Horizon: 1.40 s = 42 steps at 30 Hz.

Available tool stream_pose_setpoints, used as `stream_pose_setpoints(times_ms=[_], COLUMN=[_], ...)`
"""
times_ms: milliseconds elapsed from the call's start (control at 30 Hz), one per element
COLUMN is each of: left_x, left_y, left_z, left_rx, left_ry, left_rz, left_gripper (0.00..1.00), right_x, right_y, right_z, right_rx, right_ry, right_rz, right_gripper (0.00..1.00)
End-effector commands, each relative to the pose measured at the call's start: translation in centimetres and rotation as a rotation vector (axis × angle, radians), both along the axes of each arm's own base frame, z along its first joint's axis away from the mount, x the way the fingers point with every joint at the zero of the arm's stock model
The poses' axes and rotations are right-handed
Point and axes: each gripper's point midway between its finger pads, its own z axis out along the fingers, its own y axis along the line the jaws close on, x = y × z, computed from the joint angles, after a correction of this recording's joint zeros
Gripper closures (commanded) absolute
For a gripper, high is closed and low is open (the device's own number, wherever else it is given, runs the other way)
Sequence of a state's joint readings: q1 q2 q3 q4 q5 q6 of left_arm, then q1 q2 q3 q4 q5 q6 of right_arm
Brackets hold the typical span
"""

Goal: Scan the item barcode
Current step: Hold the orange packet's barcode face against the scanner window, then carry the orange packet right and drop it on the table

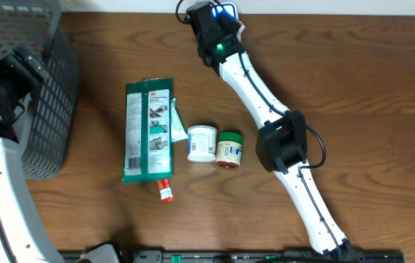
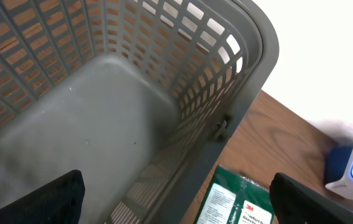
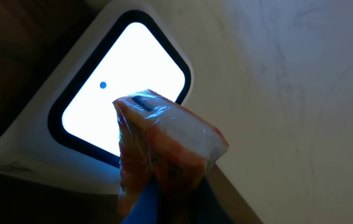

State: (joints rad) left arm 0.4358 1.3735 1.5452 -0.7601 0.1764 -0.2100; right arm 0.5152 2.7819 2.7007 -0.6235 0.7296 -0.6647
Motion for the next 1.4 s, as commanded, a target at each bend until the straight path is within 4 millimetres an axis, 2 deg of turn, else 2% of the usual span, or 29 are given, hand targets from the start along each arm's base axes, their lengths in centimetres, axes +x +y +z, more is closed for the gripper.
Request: stream_pose_setpoints(times_ms=[0,233,300,400,500,533,567,600,633,733,800,833,867,967,1033,1067,1100,1167,1200,1233,1267,1300,1333,1367], left_x=[-0.1,-0.1,-0.1,-0.1,-0.1,-0.1,-0.1,-0.1,-0.1,-0.1,-0.1,-0.1,-0.1,-0.1,-0.1,-0.1,-0.1,-0.1,-0.1,-0.1,-0.1,-0.1,-0.1,-0.1], left_y=[0.2,0.2,0.2,0.2,0.2,0.2,0.2,0.2,0.2,0.2,0.2,0.2,0.2,0.2,0.2,0.2,0.2,0.2,0.2,0.2,0.2,0.2,0.2,0.2], left_z=[0.4,0.4,0.4,0.4,0.4,0.4,0.4,0.4,0.4,0.4,0.4,0.4,0.4,0.4,0.4,0.4,0.4,0.4,0.4,0.4,0.4,0.4,0.4,0.4], left_rx=[0.003,0.002,0.003,0.003,0.002,0.003,0.003,0.002,0.003,0.002,0.003,0.003,0.003,0.003,0.002,0.003,0.003,0.003,0.003,0.003,0.003,0.002,0.003,0.003], left_ry=[-0.008,-0.008,-0.008,-0.008,-0.008,-0.008,-0.008,-0.008,-0.008,-0.008,-0.008,-0.008,-0.008,-0.008,-0.008,-0.008,-0.008,-0.008,-0.008,-0.008,-0.008,-0.008,-0.008,-0.008], left_rz=[0.010,0.010,0.010,0.010,0.010,0.010,0.010,0.010,0.010,0.010,0.010,0.010,0.010,0.010,0.010,0.010,0.010,0.010,0.010,0.010,0.010,0.010,0.010,0.010], left_gripper=[0.07,0.07,0.07,0.07,0.07,0.07,0.07,0.07,0.07,0.07,0.07,0.07,0.07,0.07,0.07,0.07,0.07,0.07,0.07,0.07,0.07,0.07,0.07,0.07], right_x=[0.3,0.4,0.2,-0.3,-1.6,-3.0,-3.5,-4.7,-6.8,-10.5,-14.3,-14.9,-16.6,-19.0,-20.6,-21.6,-21.7,-22.2,-22.5,-23.3,-24.0,-24.4,-25.3,-25.6], right_y=[-0.9,-0.9,-1.0,-1.6,-1.9,-2.1,-2.2,-2.4,-3.0,-5.5,-9.5,-10.5,-13.6,-19.1,-22.8,-25.4,-26.6,-30.1,-31.5,-33.6,-34.8,-35.4,-36.5,-36.8], right_z=[-0.2,-0.1,0.7,3.2,7.4,10.5,11.3,13.1,15.2,18.5,21.4,21.8,22.9,23.1,22.2,21.5,21.2,19.8,18.9,17.1,15.5,14.6,12.2,11.4], right_rx=[0.015,0.044,0.080,0.138,0.279,0.414,0.454,0.532,0.619,0.705,0.750,0.758,0.785,0.810,0.815,0.825,0.835,0.879,0.880,0.882,0.888,0.888,0.882,0.880], right_ry=[-0.006,-0.020,-0.032,-0.043,-0.035,-0.026,-0.017,0.008,0.063,0.144,0.201,0.211,0.217,0.228,0.260,0.274,0.271,0.269,0.284,0.321,0.355,0.377,0.440,0.458], right_rz=[-0.025,-0.041,-0.061,-0.086,-0.079,-0.085,-0.087,-0.087,-0.080,-0.086,-0.117,-0.131,-0.196,-0.354,-0.473,-0.565,-0.602,-0.734,-0.781,-0.860,-0.924,-0.956,-1.020,-1.037], right_gripper=[0.99,0.99,0.99,0.99,0.99,0.99,0.99,0.99,0.99,0.99,0.99,0.99,0.99,0.99,0.99,0.99,0.99,0.99,0.99,0.99,0.99,0.99,0.99,0.99])
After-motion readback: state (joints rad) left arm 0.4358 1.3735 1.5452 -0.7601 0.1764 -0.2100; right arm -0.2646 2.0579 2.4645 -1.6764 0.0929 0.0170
